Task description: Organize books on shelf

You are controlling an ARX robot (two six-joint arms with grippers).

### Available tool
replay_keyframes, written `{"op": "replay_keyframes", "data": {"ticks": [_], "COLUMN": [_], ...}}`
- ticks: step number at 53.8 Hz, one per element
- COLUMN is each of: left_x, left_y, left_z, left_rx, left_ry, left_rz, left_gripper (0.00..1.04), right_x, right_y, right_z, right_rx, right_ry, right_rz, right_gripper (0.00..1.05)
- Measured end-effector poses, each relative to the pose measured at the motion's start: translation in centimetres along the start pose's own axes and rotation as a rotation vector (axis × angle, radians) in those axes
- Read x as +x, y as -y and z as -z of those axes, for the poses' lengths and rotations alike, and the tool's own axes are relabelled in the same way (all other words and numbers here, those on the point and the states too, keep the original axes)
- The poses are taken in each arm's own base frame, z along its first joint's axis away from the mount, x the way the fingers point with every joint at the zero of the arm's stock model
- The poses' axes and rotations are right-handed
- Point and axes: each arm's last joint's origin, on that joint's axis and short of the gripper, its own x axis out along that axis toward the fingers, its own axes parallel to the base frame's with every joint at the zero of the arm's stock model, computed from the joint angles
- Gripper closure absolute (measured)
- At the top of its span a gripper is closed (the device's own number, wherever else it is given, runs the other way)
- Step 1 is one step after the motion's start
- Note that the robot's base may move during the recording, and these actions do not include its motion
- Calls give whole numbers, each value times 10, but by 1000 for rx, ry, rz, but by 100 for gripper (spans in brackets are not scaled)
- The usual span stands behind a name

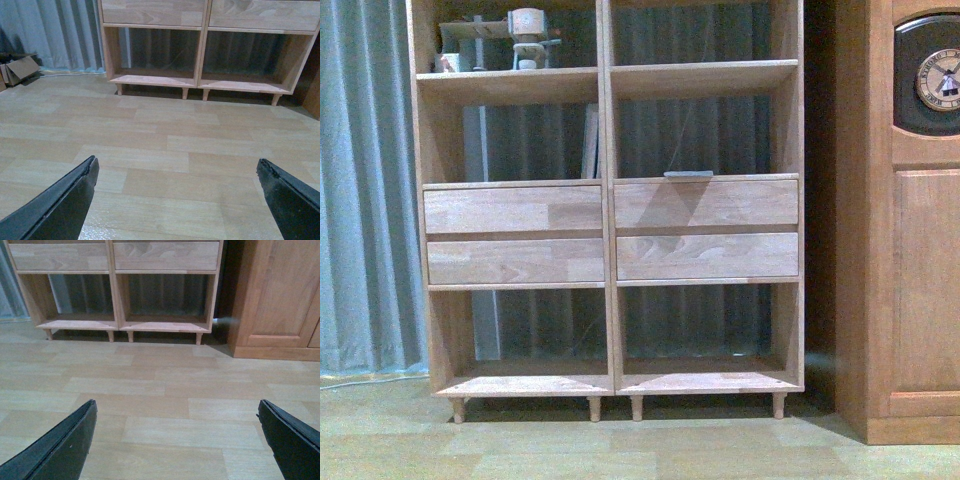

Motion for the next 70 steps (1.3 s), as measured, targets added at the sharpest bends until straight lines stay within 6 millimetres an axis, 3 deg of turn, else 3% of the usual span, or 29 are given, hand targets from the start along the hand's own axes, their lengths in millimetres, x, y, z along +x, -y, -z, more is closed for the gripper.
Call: {"op": "replay_keyframes", "data": {"ticks": [70], "left_x": [0], "left_y": [0], "left_z": [0], "left_rx": [0], "left_ry": [0], "left_rz": [1], "left_gripper": [7], "right_x": [0], "right_y": [0], "right_z": [0], "right_rx": [0], "right_ry": [0], "right_rz": [0], "right_gripper": [7]}}
